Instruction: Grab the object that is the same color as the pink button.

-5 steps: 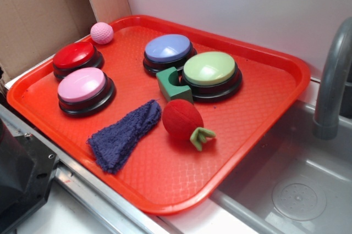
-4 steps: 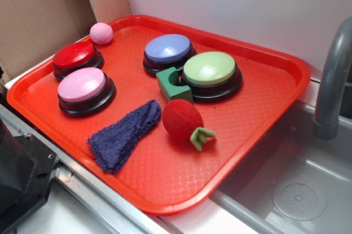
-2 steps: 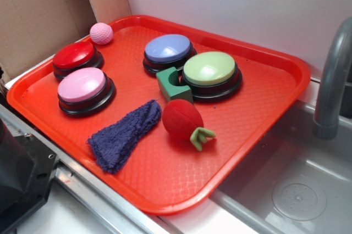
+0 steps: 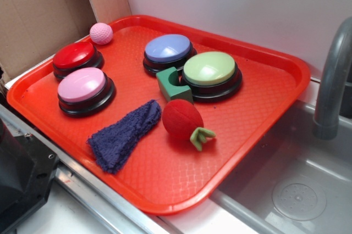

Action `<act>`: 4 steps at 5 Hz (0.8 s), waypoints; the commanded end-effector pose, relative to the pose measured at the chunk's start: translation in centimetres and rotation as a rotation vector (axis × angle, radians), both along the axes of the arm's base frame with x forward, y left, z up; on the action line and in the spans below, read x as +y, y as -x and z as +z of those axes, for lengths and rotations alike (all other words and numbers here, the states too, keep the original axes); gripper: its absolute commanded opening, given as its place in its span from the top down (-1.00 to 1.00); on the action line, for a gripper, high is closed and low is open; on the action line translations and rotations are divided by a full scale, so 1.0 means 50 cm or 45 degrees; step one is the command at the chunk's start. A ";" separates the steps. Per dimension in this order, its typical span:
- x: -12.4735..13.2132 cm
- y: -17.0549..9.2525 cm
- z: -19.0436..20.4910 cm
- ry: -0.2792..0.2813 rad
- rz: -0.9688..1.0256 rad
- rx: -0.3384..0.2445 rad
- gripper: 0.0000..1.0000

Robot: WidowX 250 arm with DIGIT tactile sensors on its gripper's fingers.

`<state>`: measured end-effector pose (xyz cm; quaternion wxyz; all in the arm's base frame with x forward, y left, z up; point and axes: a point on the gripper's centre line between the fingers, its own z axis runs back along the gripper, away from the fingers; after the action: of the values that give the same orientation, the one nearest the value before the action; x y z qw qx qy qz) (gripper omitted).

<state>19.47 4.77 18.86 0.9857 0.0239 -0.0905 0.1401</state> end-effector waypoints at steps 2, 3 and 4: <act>0.212 -0.120 -0.092 -0.115 0.374 -0.081 -1.00; 0.249 -0.143 -0.140 -0.146 0.414 -0.076 -1.00; 0.270 -0.154 -0.187 -0.184 0.452 -0.034 -1.00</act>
<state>27.06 16.84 7.23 0.9462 0.1020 -0.0743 0.2978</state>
